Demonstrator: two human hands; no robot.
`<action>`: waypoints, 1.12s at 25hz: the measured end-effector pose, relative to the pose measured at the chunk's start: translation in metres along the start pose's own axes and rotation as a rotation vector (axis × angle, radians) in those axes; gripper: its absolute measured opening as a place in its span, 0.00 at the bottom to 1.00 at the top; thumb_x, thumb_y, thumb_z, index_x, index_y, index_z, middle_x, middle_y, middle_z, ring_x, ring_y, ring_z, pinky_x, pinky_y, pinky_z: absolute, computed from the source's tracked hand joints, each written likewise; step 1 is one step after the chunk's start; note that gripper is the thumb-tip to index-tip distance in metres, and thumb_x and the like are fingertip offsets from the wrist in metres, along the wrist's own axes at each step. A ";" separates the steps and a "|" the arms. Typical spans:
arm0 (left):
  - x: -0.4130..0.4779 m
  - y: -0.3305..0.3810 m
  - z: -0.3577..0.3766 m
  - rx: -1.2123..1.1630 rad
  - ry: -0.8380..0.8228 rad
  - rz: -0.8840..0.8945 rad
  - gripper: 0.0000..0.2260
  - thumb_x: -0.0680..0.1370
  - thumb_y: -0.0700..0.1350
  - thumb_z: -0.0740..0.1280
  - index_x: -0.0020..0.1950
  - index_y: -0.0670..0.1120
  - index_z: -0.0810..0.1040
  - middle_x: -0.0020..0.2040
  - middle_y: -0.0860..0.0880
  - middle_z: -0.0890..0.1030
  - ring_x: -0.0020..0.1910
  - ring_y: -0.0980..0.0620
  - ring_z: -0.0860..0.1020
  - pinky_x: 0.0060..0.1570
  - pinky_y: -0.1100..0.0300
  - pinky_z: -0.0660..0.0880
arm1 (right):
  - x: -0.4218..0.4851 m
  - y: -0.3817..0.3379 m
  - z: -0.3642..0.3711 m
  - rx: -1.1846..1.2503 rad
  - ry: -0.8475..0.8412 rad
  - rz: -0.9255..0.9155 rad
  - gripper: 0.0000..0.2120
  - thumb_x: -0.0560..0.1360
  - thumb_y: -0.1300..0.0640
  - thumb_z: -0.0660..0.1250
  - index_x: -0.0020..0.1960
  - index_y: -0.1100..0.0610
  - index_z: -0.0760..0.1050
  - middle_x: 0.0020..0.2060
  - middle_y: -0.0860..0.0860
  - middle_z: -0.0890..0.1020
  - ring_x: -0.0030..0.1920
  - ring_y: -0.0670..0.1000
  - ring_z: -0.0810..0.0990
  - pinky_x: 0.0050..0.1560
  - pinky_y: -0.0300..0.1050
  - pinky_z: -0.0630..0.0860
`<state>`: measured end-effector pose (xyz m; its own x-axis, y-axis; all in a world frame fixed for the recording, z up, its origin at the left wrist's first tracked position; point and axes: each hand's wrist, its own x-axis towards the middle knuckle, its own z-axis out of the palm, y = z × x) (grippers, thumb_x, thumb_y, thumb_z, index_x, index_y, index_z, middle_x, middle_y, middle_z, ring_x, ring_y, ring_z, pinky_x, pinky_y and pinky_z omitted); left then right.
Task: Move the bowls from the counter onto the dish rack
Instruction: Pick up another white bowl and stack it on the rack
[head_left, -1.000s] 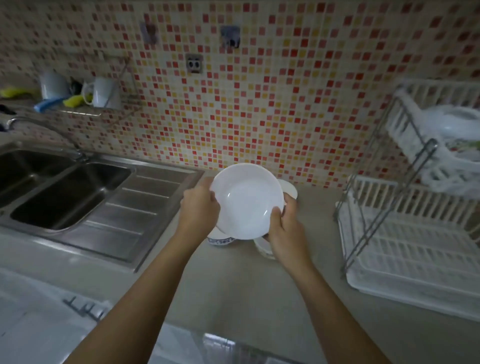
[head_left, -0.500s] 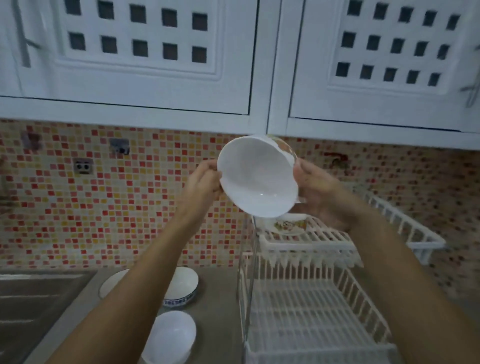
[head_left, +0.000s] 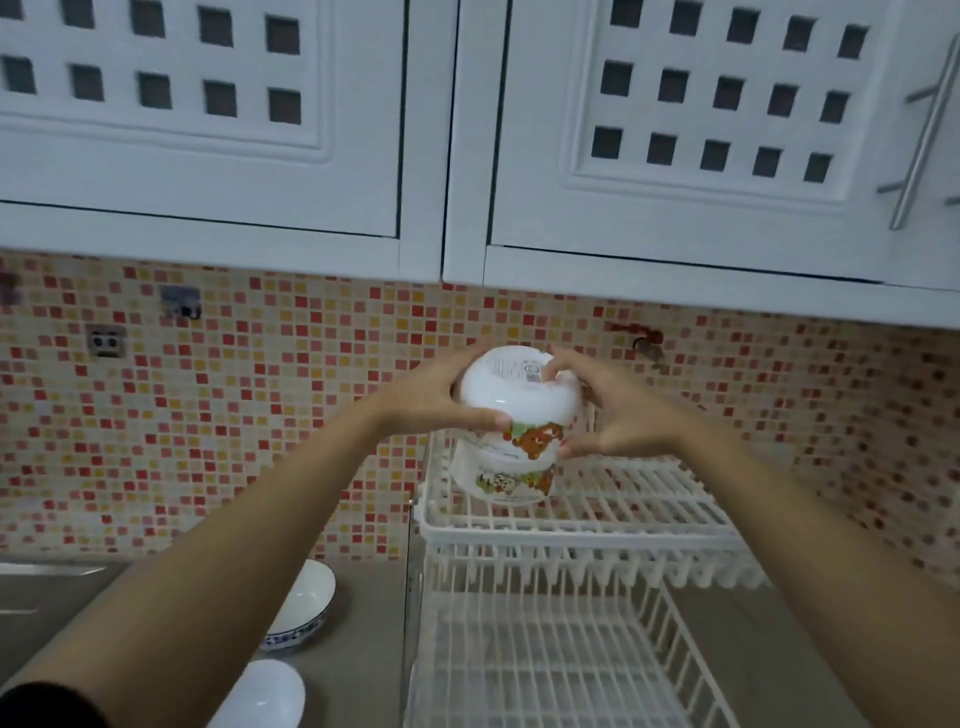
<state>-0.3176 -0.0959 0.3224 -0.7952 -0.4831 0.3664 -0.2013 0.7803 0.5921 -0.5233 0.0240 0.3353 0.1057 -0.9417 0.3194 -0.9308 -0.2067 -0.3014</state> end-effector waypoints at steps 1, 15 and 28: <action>0.007 -0.005 0.005 0.060 0.008 -0.018 0.34 0.69 0.57 0.74 0.70 0.60 0.61 0.64 0.62 0.69 0.62 0.58 0.71 0.58 0.59 0.73 | 0.005 0.009 0.006 0.042 -0.033 0.000 0.38 0.64 0.56 0.78 0.65 0.38 0.60 0.68 0.43 0.64 0.68 0.49 0.66 0.67 0.51 0.69; 0.055 -0.036 0.024 0.371 -0.282 -0.372 0.37 0.68 0.59 0.73 0.72 0.51 0.64 0.68 0.50 0.72 0.64 0.47 0.72 0.63 0.56 0.68 | 0.051 0.078 0.054 -0.020 -0.199 0.058 0.51 0.63 0.53 0.79 0.77 0.52 0.51 0.77 0.47 0.52 0.77 0.49 0.52 0.75 0.46 0.52; 0.045 -0.015 0.007 0.551 -0.249 -0.354 0.43 0.73 0.63 0.65 0.78 0.47 0.47 0.79 0.49 0.48 0.77 0.47 0.54 0.74 0.53 0.54 | 0.040 0.050 0.037 -0.126 -0.181 0.069 0.47 0.71 0.44 0.70 0.77 0.49 0.40 0.77 0.47 0.41 0.77 0.49 0.45 0.74 0.48 0.46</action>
<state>-0.3545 -0.1264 0.3247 -0.7225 -0.6914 0.0041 -0.6807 0.7122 0.1715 -0.5529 -0.0338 0.2999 0.0905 -0.9871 0.1318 -0.9732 -0.1157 -0.1986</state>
